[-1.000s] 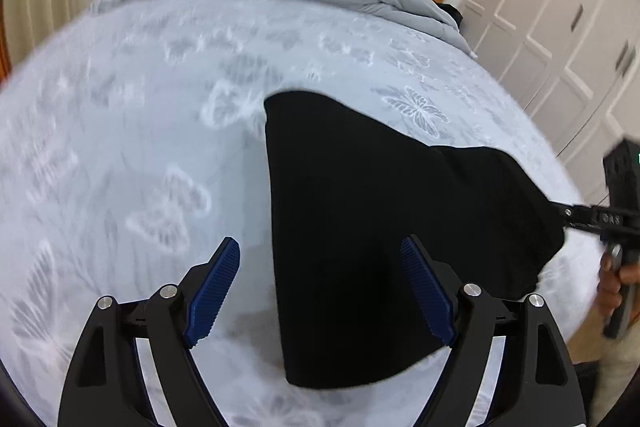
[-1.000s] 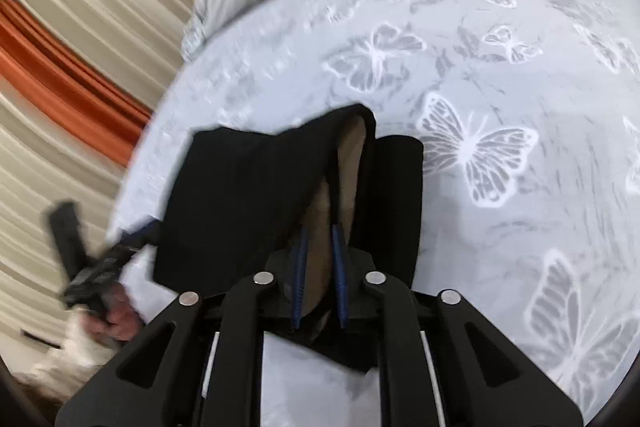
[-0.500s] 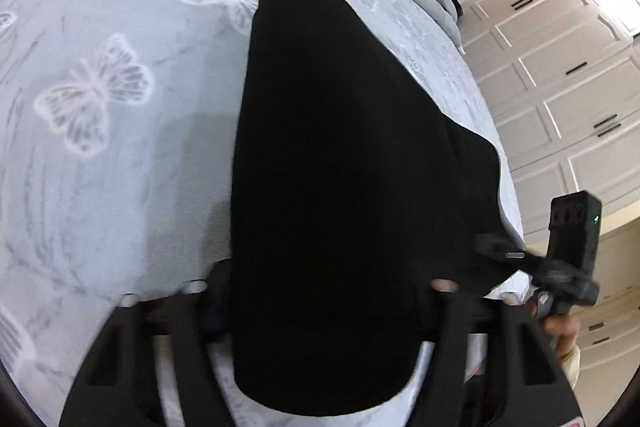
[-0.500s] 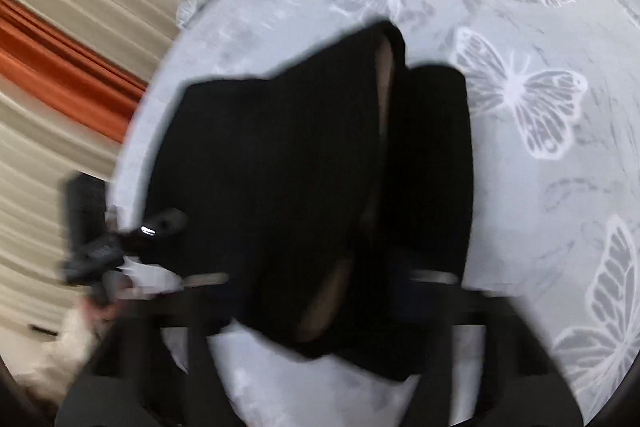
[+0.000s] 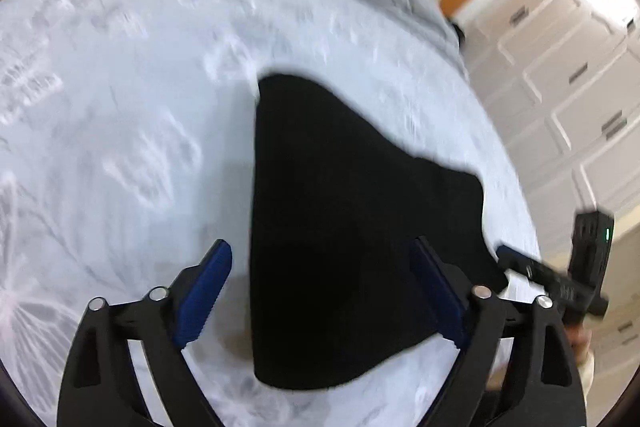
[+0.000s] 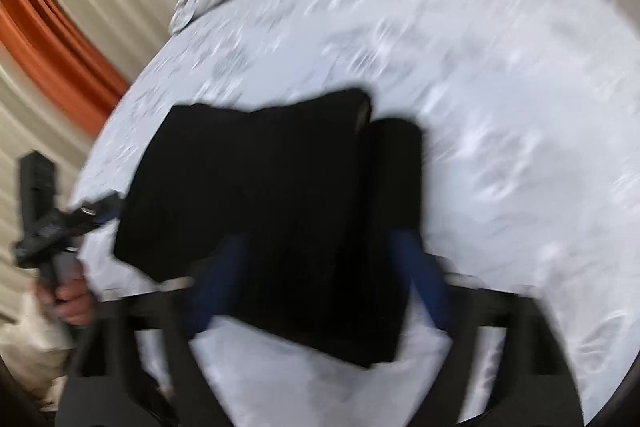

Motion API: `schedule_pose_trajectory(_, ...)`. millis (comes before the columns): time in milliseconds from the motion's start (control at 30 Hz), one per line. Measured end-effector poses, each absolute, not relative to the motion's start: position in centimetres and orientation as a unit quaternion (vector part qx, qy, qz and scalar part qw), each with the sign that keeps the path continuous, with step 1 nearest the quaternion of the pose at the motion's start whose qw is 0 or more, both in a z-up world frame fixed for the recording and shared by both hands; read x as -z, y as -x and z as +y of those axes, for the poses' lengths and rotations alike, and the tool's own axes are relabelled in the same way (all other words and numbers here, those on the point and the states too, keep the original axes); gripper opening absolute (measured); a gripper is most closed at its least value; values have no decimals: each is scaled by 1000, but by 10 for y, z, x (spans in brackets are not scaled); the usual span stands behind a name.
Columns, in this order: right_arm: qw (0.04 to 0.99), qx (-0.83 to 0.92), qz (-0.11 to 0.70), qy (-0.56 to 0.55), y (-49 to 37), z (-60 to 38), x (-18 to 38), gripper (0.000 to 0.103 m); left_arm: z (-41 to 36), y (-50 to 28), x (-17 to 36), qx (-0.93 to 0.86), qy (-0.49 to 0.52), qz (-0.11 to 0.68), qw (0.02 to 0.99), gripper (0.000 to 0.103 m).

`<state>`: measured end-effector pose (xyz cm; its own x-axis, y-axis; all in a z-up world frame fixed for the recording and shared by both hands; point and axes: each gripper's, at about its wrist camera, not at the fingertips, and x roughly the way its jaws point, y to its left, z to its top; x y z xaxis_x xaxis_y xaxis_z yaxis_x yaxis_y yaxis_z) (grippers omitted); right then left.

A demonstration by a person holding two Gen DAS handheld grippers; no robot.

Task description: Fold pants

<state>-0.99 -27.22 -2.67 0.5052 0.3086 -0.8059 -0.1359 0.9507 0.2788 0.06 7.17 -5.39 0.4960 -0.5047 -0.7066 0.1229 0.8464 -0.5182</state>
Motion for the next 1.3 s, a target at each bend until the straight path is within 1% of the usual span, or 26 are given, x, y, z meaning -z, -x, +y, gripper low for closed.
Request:
schedule_pose_trajectory(133,821,-121,541,-134,-18,-277,72,91,59,-26,88,185,244,542,783,88)
schedule_pose_trajectory(167,808,-134,545,-179,-22,-276,89,91,54,-31,106,197,265,570,752,88)
schedule_pose_trajectory(200,815,-133,531,-192,-21,-276,91,89,53,-30,110,196,270,557,760,87)
schedule_pose_trajectory(233,817,-142,527,-186,-21,-271,86,60,51,-33,105,202,264,544,770,85)
schedule_pose_trajectory(267,814,-157,521,-205,-19,-271,74,47,48,-33,100,209,248,543,775,57)
schedule_pose_trajectory(333,818,-196,487,-236,-7,-271,42,36,59,-35,90,220,277,532,769,41)
schedule_pose_trajectory(400,831,-234,453,-222,18,-264,3,35,80,-21,66,255,323,515,752,39)
schedule_pose_trajectory(467,834,-256,438,-216,44,-264,-11,37,98,3,47,265,314,494,767,40)
schedule_pose_trajectory(500,833,-251,444,-215,48,-264,-5,43,101,13,44,269,309,490,770,43)
schedule_pose_trajectory(533,830,-234,461,-208,51,-264,10,54,105,24,48,269,306,496,767,51)
schedule_pose_trajectory(567,823,-198,500,-185,51,-262,35,58,105,31,60,254,294,513,765,58)
schedule_pose_trajectory(600,813,-158,536,-164,49,-261,57,60,100,35,74,222,263,536,771,58)
schedule_pose_trajectory(633,809,-135,543,-178,47,-267,68,67,93,38,83,188,230,556,776,58)
schedule_pose_trajectory(667,814,-141,529,-197,46,-268,62,65,89,39,87,164,202,563,785,58)
schedule_pose_trajectory(700,831,-128,507,-189,47,-269,46,58,88,42,76,170,195,536,803,58)
schedule_pose_trajectory(767,889,-129,412,-151,60,-263,0,55,86,49,40,151,162,471,854,59)
schedule_pose_trajectory(800,896,-146,392,-149,62,-256,-13,40,84,56,18,140,145,415,887,61)
schedule_pose_trajectory(833,898,-157,385,-147,61,-250,-19,23,81,60,4,132,132,382,905,67)
schedule_pose_trajectory(867,900,-173,376,-138,59,-236,-26,19,74,60,-8,129,116,356,918,75)
schedule_pose_trajectory(933,896,-196,384,-104,43,-205,-21,11,53,50,-16,139,87,341,926,78)
schedule_pose_trajectory(1000,887,-191,413,-77,18,-187,0,11,28,30,5,122,60,381,915,79)
schedule_pose_trajectory(1067,857,-135,495,-40,-19,-182,57,2,16,-6,43,87,27,451,888,79)
schedule_pose_trajectory(1100,857,-142,487,-90,-21,-198,67,1,8,-22,70,60,2,495,867,81)
schedule_pose_trajectory(1167,852,-132,480,-163,-23,-214,50,0,13,-23,74,44,13,485,873,85)
schedule_pose_trajectory(1200,864,-131,462,-153,-17,-213,38,4,13,-22,67,48,21,479,876,85)
schedule_pose_trajectory(1300,886,-169,418,-108,9,-197,15,4,10,-24,64,55,15,474,879,85)
